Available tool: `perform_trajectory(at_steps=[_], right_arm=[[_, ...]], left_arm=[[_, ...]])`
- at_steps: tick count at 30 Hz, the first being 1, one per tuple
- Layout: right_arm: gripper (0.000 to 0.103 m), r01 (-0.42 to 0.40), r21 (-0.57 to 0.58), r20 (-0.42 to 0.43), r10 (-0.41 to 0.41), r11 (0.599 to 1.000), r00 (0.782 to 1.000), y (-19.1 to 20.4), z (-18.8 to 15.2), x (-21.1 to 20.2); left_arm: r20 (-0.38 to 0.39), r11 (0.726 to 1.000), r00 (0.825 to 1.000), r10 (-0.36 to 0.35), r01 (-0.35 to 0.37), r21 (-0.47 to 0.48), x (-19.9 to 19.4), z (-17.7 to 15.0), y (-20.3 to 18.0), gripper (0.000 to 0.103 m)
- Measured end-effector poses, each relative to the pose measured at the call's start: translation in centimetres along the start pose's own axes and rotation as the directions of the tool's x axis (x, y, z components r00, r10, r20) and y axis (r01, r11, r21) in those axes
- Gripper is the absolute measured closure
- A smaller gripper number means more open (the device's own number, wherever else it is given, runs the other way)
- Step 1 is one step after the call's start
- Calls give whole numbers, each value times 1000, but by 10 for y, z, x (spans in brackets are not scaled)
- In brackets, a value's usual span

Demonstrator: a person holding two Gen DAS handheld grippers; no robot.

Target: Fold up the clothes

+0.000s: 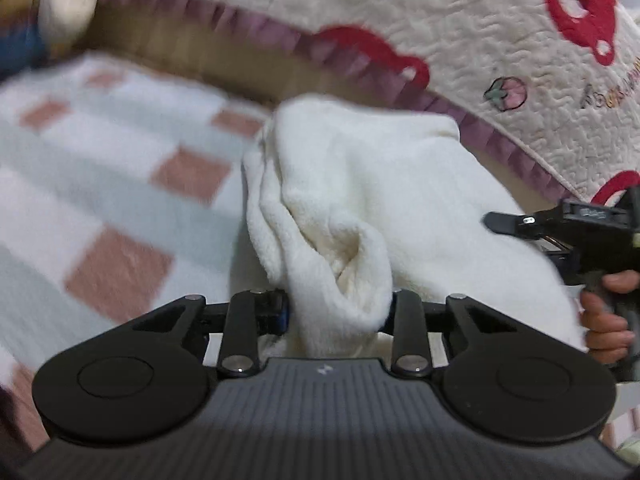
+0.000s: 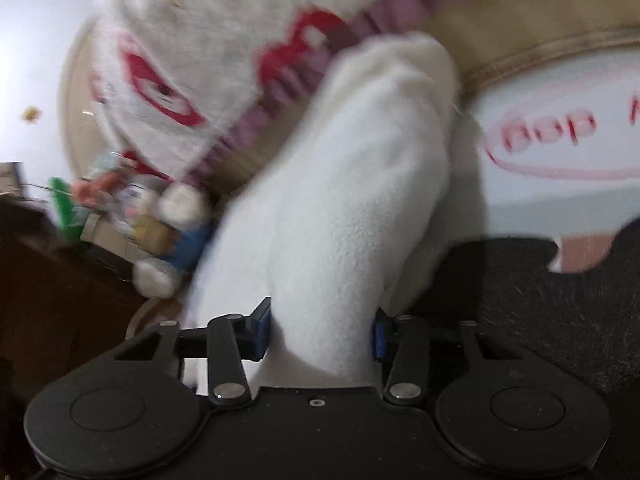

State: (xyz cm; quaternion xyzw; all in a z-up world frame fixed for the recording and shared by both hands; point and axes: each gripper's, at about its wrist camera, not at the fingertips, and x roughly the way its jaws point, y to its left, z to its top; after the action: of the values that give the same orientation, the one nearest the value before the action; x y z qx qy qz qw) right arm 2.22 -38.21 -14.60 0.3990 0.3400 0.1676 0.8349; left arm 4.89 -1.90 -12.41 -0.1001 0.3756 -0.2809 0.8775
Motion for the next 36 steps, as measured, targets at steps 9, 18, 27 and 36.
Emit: perform_trajectory(at_steps=[9, 18, 27, 36], right_arm=[[19, 99, 100, -16, -98, 990, 995, -26, -15, 22], [53, -13, 1, 61, 12, 1000, 998, 17, 12, 39], [53, -168, -95, 101, 177, 981, 979, 115, 43, 47], [53, -324, -194, 9, 332, 926, 943, 202, 70, 129]], left_arm=[[-64, 988, 997, -51, 41, -149, 15, -5, 27, 67], [-3, 993, 1000, -3, 3, -118, 4, 5, 25, 73], [254, 993, 966, 47, -18, -113, -79, 72, 54, 74], [425, 963, 889, 171, -59, -263, -142, 102, 133, 73]])
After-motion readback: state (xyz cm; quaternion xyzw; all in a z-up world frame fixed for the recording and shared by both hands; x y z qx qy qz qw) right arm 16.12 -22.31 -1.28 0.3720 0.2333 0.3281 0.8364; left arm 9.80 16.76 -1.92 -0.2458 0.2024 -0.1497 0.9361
